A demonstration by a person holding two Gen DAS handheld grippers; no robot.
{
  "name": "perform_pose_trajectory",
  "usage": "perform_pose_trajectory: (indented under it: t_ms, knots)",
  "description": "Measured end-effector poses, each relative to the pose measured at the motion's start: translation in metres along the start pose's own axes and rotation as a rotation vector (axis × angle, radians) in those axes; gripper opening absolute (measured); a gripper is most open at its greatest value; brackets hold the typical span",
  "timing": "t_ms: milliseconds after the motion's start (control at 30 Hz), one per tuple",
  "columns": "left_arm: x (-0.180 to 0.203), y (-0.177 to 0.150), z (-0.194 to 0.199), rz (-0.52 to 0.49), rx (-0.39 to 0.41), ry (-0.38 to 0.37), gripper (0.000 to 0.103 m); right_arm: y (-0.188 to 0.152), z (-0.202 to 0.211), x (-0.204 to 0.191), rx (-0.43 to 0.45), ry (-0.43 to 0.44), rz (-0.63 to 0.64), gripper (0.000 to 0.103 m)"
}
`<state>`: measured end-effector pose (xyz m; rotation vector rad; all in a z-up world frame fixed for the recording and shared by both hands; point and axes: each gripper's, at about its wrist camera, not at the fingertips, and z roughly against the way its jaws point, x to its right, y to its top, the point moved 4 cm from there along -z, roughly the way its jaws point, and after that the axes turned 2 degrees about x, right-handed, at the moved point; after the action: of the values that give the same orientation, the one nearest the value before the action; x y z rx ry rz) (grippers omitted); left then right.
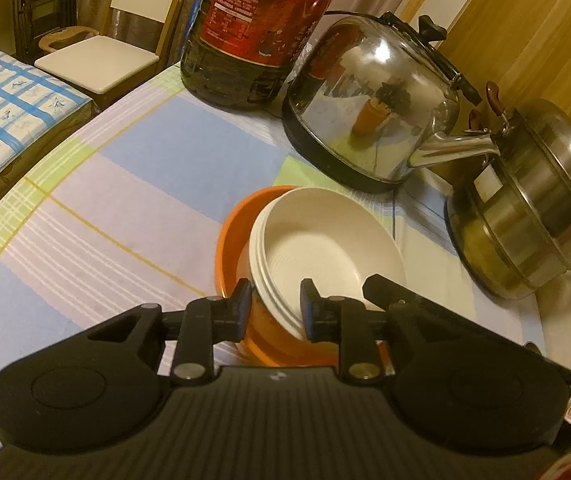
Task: Organize plates and bowls
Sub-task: 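Open both tools to release the cream bowls inside the orange bowl, then move both tools over to the small steel cup by the steamer pot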
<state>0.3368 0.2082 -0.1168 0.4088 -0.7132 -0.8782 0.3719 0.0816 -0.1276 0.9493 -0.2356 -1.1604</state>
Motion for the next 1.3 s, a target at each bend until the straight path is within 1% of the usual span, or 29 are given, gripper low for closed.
perform_pose_trajectory:
  t_ms: [67,167,467,600,700,800,833,1067,1200,1300]
  knots:
    - [0.000,0.000,0.001,0.002,0.005,-0.001,0.026,0.001,0.001,0.001,0.009,0.002,-0.006,0.028]
    - [0.000,0.001,0.004,-0.001,0.019,-0.005,0.030,0.003,0.004,0.001,0.032,0.004,-0.006,0.031]
    - [-0.003,0.003,0.006,0.011,0.031,-0.016,0.031,0.008,0.010,0.002,0.056,0.013,-0.021,0.032]
    - [-0.005,0.008,0.012,-0.004,0.063,-0.012,0.031,0.011,0.014,0.004,0.068,0.011,-0.031,0.032]
    - [-0.008,0.011,0.011,0.009,0.055,-0.032,0.030,0.012,0.016,0.006,0.075,0.011,-0.040,0.032]
    - [-0.009,0.010,0.006,0.034,0.022,-0.066,0.024,0.014,0.018,0.007,0.081,0.008,-0.045,0.032]
    - [-0.010,0.009,0.005,0.040,0.018,-0.070,0.024,0.014,0.018,0.007,0.082,0.006,-0.045,0.032]
    - [-0.012,0.007,0.000,0.043,0.002,-0.062,0.024,0.014,0.019,0.009,0.082,-0.003,-0.049,0.032]
    - [-0.011,0.008,0.000,0.035,0.008,-0.057,0.024,0.015,0.020,0.010,0.088,-0.003,-0.053,0.032]
    - [-0.009,0.008,0.004,0.020,0.028,-0.045,0.024,0.017,0.024,0.014,0.097,-0.007,-0.065,0.032]
